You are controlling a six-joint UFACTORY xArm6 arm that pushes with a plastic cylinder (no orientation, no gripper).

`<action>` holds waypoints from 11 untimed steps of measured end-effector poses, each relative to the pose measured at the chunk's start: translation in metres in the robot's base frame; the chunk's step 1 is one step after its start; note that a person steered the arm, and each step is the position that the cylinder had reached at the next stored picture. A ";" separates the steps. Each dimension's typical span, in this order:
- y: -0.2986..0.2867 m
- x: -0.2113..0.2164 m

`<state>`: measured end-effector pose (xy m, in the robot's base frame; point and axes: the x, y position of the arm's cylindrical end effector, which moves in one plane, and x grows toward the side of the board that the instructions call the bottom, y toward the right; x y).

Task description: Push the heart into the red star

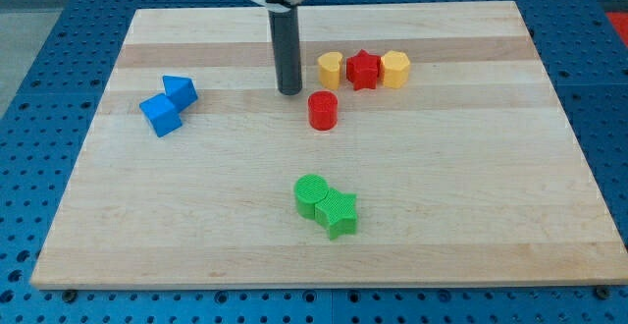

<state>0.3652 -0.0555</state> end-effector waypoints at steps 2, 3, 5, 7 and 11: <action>-0.001 -0.028; 0.002 -0.029; 0.023 -0.029; 0.037 -0.029; 0.025 -0.029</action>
